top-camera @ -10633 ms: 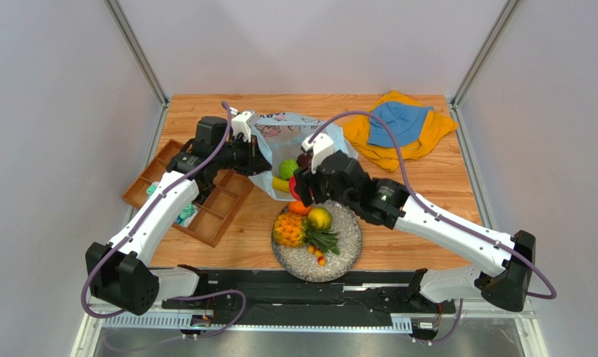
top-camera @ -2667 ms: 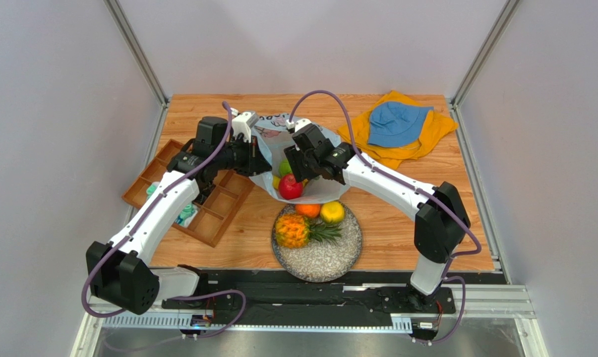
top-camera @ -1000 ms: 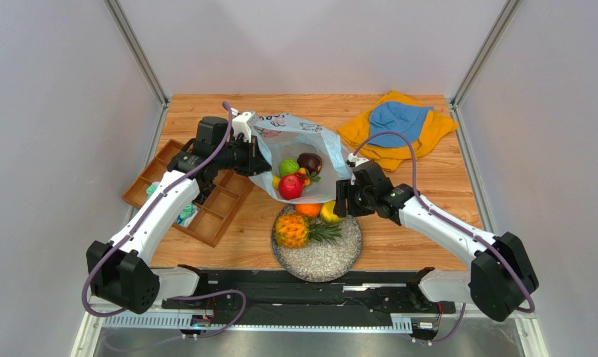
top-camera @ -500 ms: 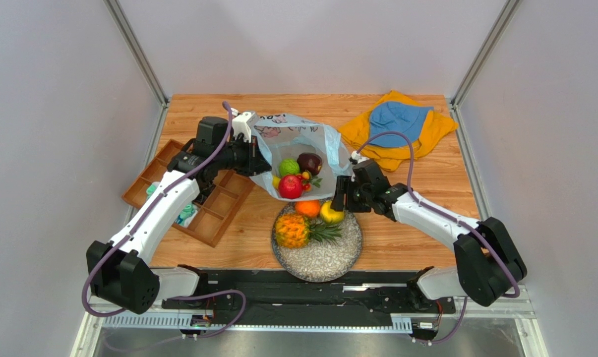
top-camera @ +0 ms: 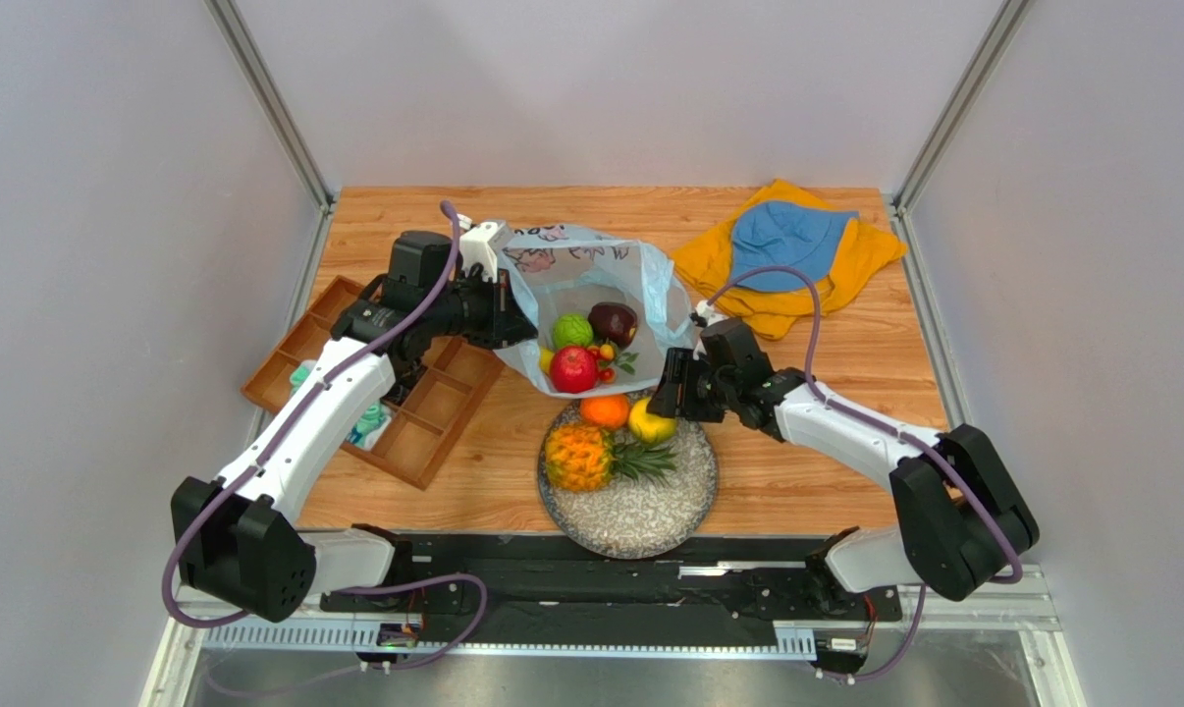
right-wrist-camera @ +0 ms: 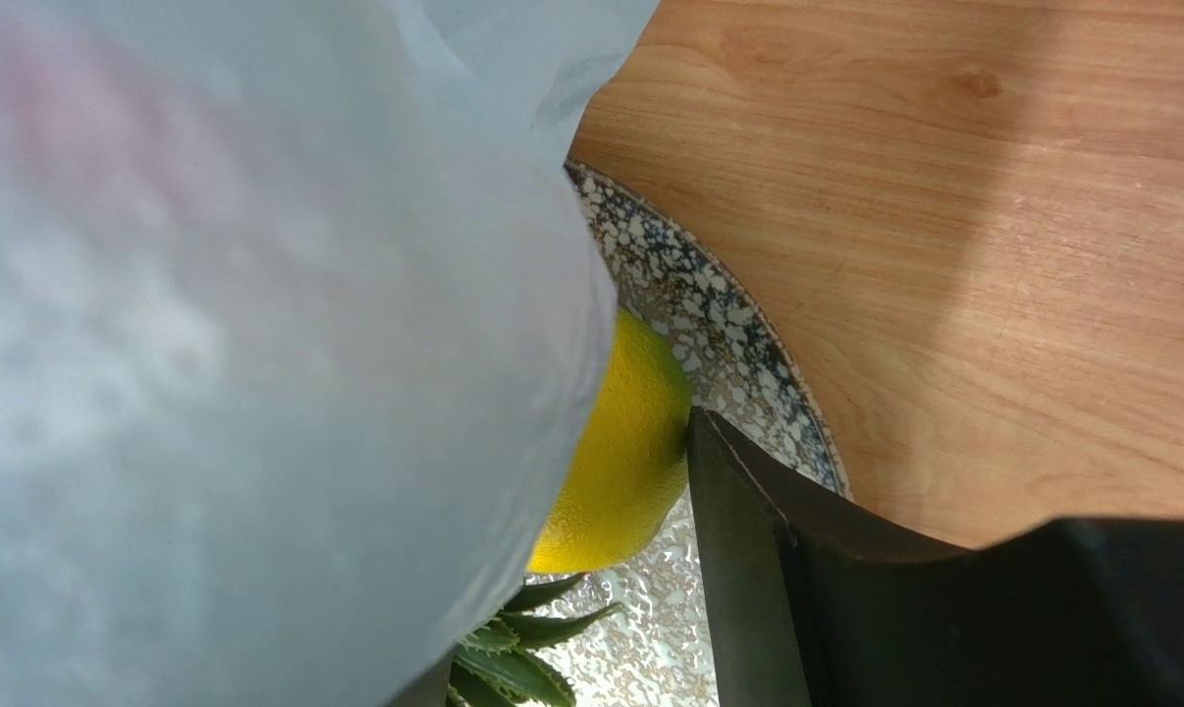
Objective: Place the fruits into the plastic bag
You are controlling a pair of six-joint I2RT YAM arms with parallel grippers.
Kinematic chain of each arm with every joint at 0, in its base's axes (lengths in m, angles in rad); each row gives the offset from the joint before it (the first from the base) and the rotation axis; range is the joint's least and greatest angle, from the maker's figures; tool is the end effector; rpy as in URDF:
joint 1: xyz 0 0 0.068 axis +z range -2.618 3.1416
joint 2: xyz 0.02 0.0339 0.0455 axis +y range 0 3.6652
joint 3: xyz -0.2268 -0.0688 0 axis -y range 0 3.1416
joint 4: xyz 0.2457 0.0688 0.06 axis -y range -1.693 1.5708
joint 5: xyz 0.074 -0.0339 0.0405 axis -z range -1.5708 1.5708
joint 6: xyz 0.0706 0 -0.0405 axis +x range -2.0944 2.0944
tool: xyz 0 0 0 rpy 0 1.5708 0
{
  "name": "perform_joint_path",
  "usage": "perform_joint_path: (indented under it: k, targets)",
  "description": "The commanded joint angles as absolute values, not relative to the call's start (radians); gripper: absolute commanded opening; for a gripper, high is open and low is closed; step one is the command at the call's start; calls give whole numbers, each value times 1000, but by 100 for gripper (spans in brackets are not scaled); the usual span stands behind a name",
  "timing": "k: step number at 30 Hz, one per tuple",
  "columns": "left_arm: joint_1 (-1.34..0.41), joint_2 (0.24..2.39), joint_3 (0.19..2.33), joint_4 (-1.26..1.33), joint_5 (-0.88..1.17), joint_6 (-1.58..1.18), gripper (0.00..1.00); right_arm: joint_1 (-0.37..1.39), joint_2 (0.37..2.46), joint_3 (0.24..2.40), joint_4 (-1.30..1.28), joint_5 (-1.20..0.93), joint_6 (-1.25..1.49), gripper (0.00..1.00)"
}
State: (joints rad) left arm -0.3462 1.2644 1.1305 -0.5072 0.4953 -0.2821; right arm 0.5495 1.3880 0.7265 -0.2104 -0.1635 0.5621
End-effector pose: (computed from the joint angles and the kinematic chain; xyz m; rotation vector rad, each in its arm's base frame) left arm 0.2823 -0.1375 0.2750 0.3572 2.2392 -0.8895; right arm 0.2515 0.1675 0.1230 -0.0601 2.5508 0.6679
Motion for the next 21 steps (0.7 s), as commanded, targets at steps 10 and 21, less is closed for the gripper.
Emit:
perform_joint_path:
  k: [10,21]
  targets:
    - [-342,1249,1167,-500,508,-273,0,526,1353,629,-279,-163,624,20]
    - [-342,1244,1166,-499,505,-273,0,525,1163,640,-362,-83,603,0]
